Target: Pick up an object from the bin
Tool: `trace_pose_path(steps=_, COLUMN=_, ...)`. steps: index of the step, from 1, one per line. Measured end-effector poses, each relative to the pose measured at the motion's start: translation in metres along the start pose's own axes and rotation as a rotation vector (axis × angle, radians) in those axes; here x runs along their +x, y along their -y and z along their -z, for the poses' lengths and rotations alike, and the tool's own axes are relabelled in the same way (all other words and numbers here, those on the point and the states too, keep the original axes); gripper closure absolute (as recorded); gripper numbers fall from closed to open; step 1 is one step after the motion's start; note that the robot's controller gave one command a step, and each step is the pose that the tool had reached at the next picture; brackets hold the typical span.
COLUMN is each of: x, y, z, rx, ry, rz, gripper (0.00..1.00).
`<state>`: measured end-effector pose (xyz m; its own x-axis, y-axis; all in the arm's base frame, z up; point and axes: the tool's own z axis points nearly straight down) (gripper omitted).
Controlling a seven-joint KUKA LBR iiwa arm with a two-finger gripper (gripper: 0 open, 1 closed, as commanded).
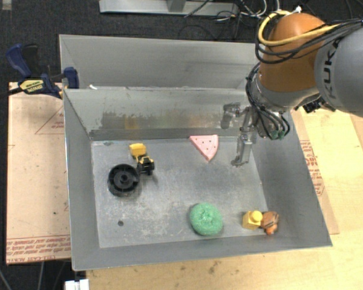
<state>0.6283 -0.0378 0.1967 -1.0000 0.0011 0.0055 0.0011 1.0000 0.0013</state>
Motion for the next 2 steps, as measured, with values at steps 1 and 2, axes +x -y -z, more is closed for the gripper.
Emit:
trace_pose_path(steps=1, x=-0.001, y=0.000, z=0.005, rx=0.001, ry=0.008, rz=0.001, gripper=0.00)
trace_pose_path(steps=2, x=-0.008, y=-0.020, z=-0.027, rx=0.003, ry=0.016, rz=0.125, gripper=0.00)
